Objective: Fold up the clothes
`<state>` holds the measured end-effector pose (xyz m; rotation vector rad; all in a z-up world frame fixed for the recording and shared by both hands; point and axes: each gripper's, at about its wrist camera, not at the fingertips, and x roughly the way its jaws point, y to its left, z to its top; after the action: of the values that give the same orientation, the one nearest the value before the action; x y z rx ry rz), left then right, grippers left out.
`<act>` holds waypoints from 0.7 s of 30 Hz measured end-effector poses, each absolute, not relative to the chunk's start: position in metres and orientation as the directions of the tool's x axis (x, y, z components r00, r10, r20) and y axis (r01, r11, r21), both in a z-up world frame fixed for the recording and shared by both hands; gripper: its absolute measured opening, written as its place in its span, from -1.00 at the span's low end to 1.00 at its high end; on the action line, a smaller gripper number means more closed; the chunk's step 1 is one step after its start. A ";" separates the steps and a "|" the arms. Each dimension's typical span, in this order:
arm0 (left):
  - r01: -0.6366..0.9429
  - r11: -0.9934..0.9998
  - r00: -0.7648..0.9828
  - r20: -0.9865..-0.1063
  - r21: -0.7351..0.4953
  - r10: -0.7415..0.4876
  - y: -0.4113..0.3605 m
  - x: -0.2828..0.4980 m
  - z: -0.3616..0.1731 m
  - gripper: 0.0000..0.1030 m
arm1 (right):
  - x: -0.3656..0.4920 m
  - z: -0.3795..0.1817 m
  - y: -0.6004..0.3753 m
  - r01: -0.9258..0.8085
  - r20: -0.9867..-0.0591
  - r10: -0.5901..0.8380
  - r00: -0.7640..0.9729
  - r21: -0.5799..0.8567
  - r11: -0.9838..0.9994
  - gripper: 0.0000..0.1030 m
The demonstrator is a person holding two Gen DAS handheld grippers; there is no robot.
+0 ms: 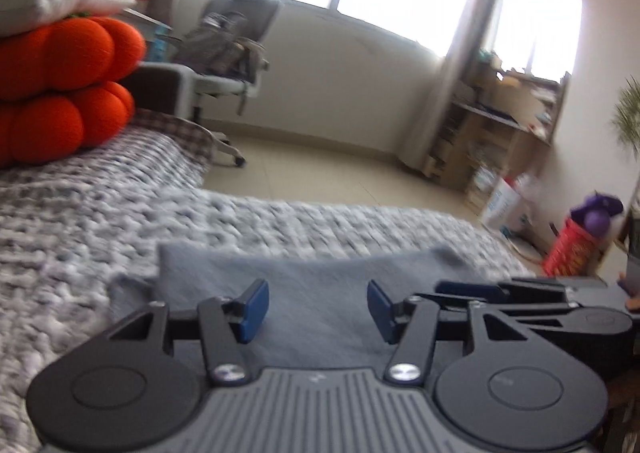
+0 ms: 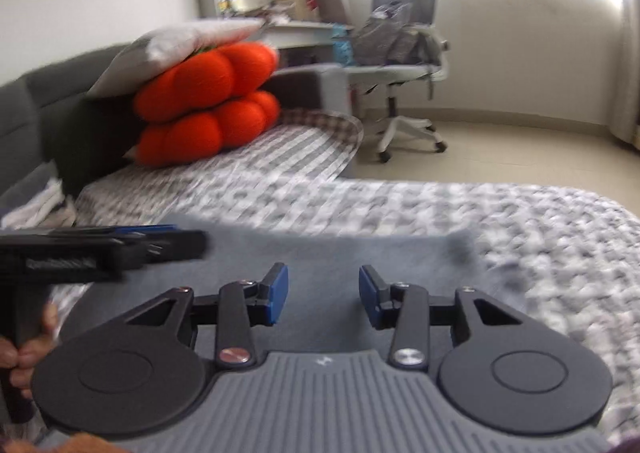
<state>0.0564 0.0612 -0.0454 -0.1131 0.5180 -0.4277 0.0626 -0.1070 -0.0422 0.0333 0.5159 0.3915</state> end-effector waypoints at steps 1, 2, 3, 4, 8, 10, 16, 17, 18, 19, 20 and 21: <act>0.385 0.904 0.773 -0.468 -0.189 -0.427 0.059 0.055 -0.050 0.09 | 0.060 -0.046 -0.106 -0.364 -0.479 0.370 0.796 0.108 0.925 -0.13; 0.394 0.901 0.770 -0.470 -0.181 -0.431 0.060 0.055 -0.052 0.09 | 0.057 -0.049 -0.105 -0.371 -0.481 0.363 0.798 0.083 0.925 -0.12; 0.402 0.898 0.767 -0.469 -0.181 -0.438 0.063 0.055 -0.053 0.09 | 0.055 -0.050 -0.107 -0.374 -0.480 0.359 0.801 0.068 0.925 -0.12; 0.409 0.894 0.765 -0.467 -0.181 -0.445 0.066 0.055 -0.054 0.09 | 0.053 -0.051 -0.110 -0.377 -0.478 0.357 0.803 0.057 0.925 -0.12; 0.420 0.885 0.750 -0.473 -0.200 -0.463 0.090 0.052 -0.052 0.09 | 0.047 -0.048 -0.134 -0.365 -0.465 0.367 0.806 0.100 0.926 -0.12; 0.417 0.880 0.744 -0.471 -0.226 -0.474 0.105 0.050 -0.051 0.09 | 0.043 -0.047 -0.147 -0.356 -0.460 0.364 0.810 0.108 0.928 -0.12; 0.332 0.882 0.762 -0.456 -0.334 -0.460 0.143 0.037 -0.046 0.09 | 0.027 -0.047 -0.180 -0.326 -0.457 0.346 0.819 0.125 0.937 -0.12; 0.317 0.882 0.766 -0.454 -0.350 -0.455 0.147 0.036 -0.045 0.09 | 0.025 -0.047 -0.184 -0.318 -0.460 0.340 0.820 0.128 0.939 -0.12; 0.302 0.881 0.770 -0.451 -0.365 -0.451 0.151 0.034 -0.044 0.09 | 0.023 -0.046 -0.189 -0.305 -0.464 0.329 0.822 0.129 0.943 -0.12; 0.288 0.879 0.774 -0.448 -0.380 -0.447 0.155 0.033 -0.043 0.12 | 0.022 -0.046 -0.193 -0.292 -0.469 0.318 0.824 0.130 0.948 -0.12; 0.274 0.873 0.773 -0.448 -0.403 -0.449 0.159 0.032 -0.043 0.15 | 0.020 -0.045 -0.197 -0.281 -0.469 0.309 0.827 0.131 0.951 -0.12; 0.259 0.866 0.771 -0.448 -0.428 -0.453 0.162 0.032 -0.042 0.16 | 0.018 -0.044 -0.201 -0.271 -0.468 0.302 0.831 0.133 0.953 -0.12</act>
<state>0.0320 0.1623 -0.0416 -0.3563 0.5715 -0.3947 0.0182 -0.2007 -0.0444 0.0618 0.5058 0.3041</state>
